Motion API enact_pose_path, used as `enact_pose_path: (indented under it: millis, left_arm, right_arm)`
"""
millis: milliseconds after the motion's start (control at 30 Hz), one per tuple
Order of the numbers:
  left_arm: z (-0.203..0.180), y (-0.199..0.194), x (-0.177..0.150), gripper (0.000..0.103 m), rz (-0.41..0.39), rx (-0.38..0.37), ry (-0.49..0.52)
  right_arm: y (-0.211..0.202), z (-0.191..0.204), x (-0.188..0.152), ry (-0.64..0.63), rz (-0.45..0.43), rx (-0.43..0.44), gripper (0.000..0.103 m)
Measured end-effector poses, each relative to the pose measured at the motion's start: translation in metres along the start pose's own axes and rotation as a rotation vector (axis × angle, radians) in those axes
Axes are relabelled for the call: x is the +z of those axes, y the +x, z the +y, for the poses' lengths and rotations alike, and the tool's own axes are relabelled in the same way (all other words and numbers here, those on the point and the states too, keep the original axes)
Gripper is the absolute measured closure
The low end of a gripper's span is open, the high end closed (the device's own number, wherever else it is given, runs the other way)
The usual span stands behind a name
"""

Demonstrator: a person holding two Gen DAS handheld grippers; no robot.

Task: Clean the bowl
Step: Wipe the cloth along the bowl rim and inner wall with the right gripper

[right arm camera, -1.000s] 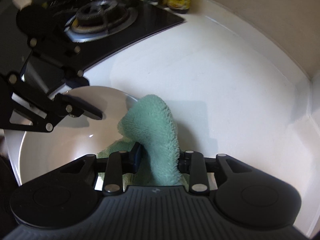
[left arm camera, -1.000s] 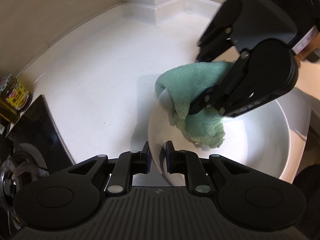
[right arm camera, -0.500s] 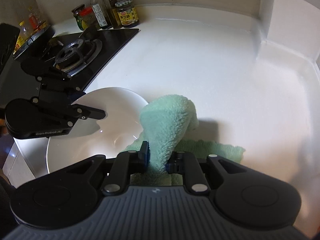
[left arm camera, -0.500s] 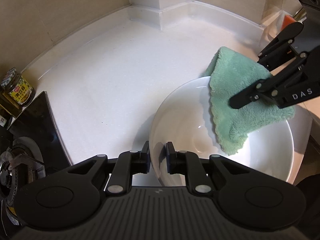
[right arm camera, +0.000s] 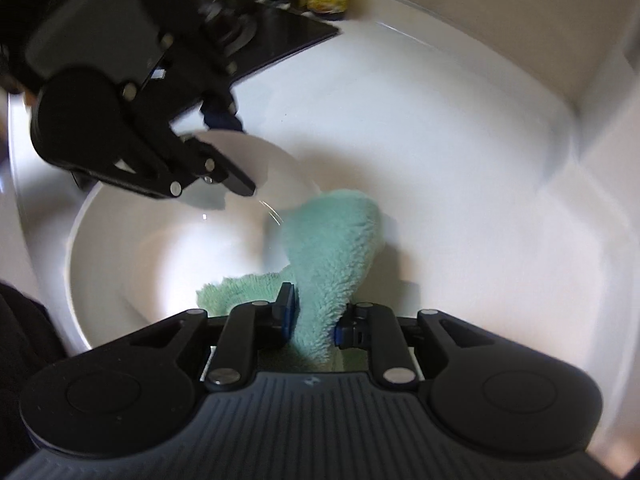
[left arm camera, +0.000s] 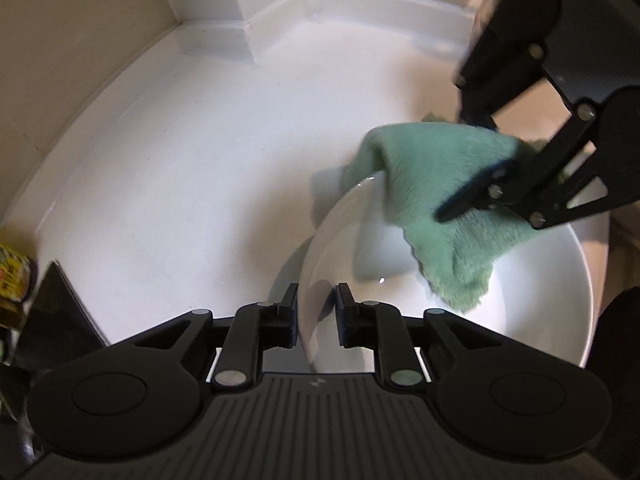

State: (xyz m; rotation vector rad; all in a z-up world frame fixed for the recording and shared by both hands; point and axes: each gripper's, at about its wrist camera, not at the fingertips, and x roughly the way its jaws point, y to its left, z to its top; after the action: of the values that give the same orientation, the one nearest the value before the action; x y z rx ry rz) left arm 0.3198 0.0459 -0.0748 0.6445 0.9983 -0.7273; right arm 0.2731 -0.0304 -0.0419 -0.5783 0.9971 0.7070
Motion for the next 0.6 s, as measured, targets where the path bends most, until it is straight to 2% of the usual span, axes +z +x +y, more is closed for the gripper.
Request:
enact_pose_path:
  millis: [100, 233, 400, 467, 533, 600]
  left_arm:
    - [0.007, 0.0, -0.002, 0.085, 0.004, -0.004, -0.051]
    - [0.013, -0.003, -0.011, 0.087, -0.015, -0.013, -0.148]
    - [0.009, -0.007, -0.025, 0.085, -0.061, 0.027, -0.288]
    - [0.005, -0.009, -0.028, 0.085, -0.061, 0.037, -0.298]
    - [0.001, -0.012, -0.029, 0.085, -0.046, 0.032, -0.266]
    - [0.005, -0.018, -0.029, 0.079, -0.034, 0.016, -0.225]
  right_arm:
    - [0.007, -0.005, 0.01, -0.003, 0.0, -0.007, 0.088]
    - [0.007, -0.015, 0.006, 0.165, 0.008, 0.022, 0.091]
    - [0.003, -0.016, -0.02, 0.424, -0.003, 0.068, 0.088]
    - [0.004, -0.018, -0.027, 0.469, -0.019, 0.099, 0.088]
    - [0.005, -0.019, -0.029, 0.468, -0.023, 0.112, 0.089]
    - [0.006, -0.018, -0.026, 0.426, -0.019, 0.111, 0.089]
